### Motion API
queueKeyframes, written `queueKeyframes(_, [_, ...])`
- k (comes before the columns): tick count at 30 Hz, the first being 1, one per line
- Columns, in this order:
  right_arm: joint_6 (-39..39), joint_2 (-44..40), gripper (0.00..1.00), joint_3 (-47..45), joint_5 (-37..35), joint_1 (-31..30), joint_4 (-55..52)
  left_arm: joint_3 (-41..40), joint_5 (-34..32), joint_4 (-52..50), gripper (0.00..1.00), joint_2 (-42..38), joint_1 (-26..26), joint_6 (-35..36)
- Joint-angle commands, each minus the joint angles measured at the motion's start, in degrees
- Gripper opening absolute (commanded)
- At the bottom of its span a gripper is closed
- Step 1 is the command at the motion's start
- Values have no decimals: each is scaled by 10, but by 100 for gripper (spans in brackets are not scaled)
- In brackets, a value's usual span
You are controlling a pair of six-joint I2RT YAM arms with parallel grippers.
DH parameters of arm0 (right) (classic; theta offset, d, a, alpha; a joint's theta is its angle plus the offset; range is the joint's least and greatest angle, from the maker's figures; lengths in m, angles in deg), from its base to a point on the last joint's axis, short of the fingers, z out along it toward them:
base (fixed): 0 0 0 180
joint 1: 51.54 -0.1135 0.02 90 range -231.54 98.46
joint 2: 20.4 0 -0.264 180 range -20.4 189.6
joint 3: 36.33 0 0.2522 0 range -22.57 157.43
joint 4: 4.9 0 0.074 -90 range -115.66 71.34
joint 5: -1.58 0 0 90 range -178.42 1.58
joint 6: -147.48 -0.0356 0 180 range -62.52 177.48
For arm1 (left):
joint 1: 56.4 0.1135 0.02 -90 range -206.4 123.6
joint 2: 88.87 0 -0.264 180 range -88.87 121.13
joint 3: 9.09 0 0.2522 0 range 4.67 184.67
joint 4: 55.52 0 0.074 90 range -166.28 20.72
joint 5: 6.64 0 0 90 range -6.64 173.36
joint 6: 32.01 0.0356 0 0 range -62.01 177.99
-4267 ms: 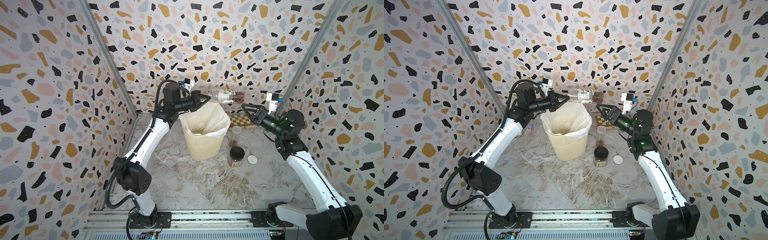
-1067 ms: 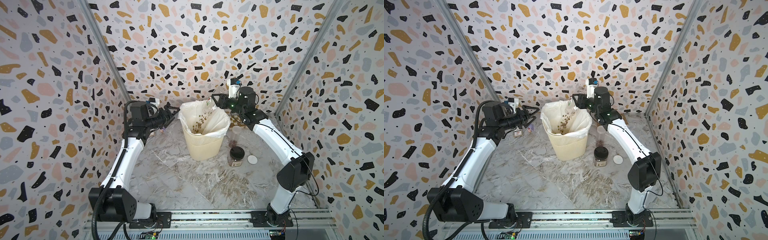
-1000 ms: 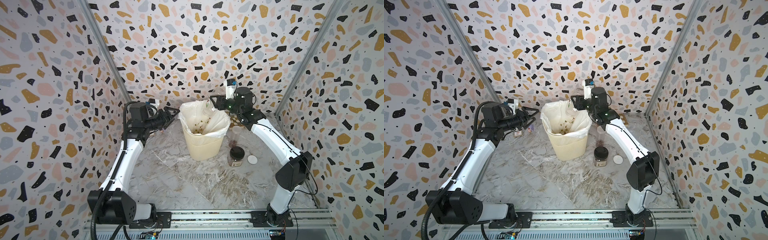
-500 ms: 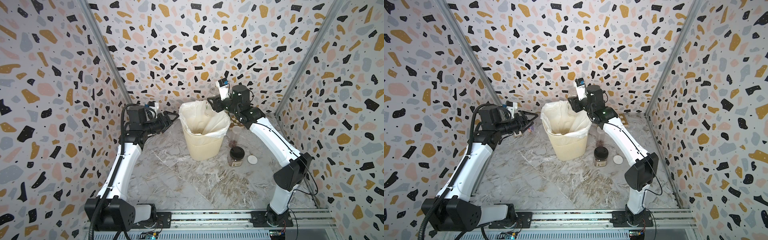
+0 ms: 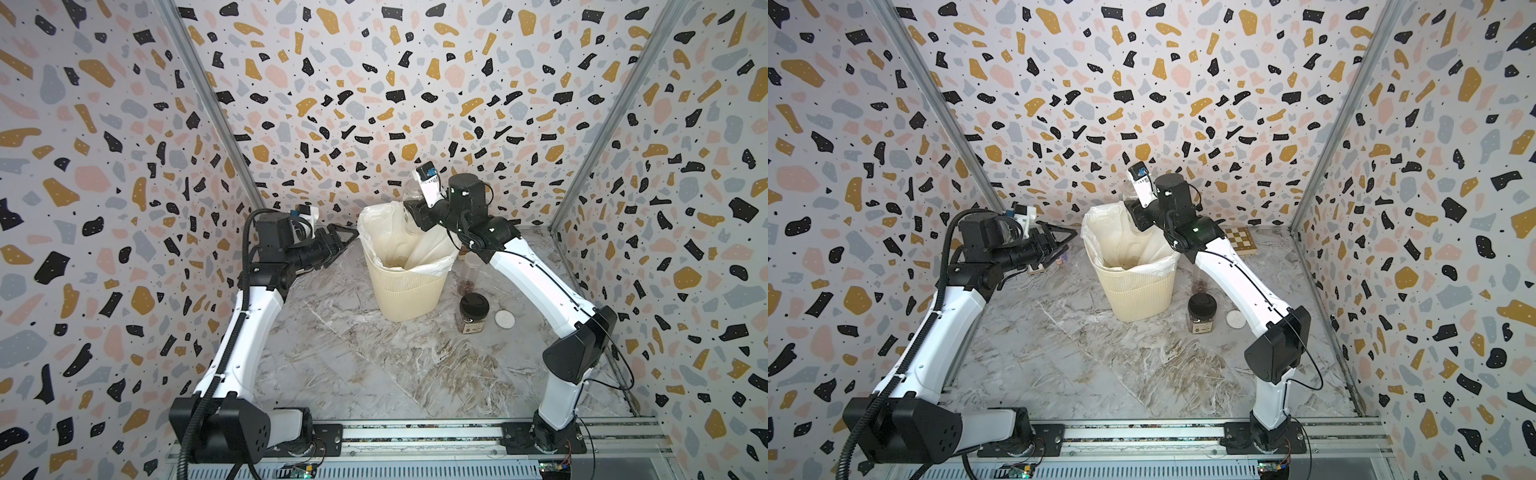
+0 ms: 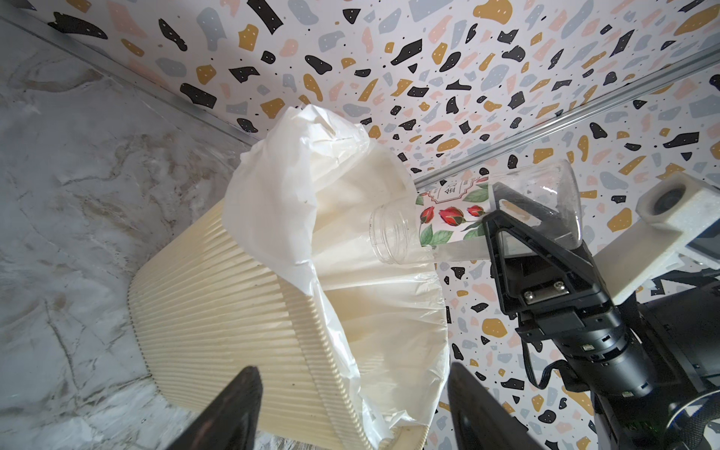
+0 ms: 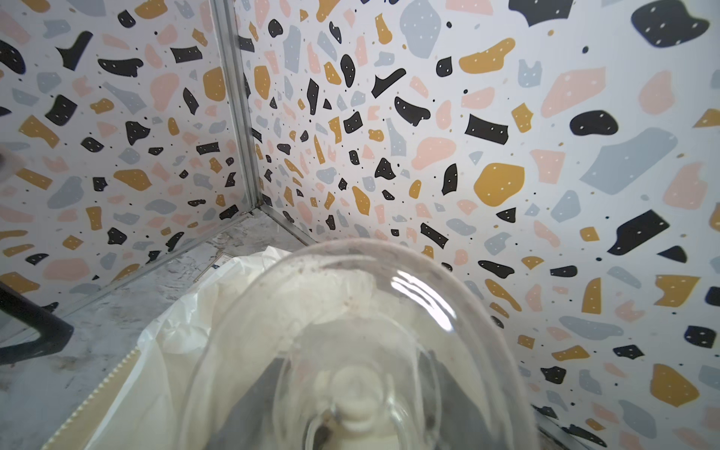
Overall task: Empty the moldy dried flower tea in the jars
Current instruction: Place the jar at the center of the board.
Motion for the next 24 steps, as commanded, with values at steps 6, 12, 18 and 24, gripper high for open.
queueKeyframes(6, [234, -40, 55, -63, -110, -76, 63, 12, 19, 11, 73, -7, 4, 9])
queueKeyframes(12, [3, -58, 55, -43, 102, -10, 63, 26, 20, 1, 73, -4, 2, 12])
queueKeyframes(18, [-170, -68, 55, -46, 140, 48, 100, 47, 25, 15, 72, 1, -18, 3])
queueKeyframes(24, [-461, -112, 54, -178, 287, 157, 302, 96, 28, 23, 71, 28, -65, -8])
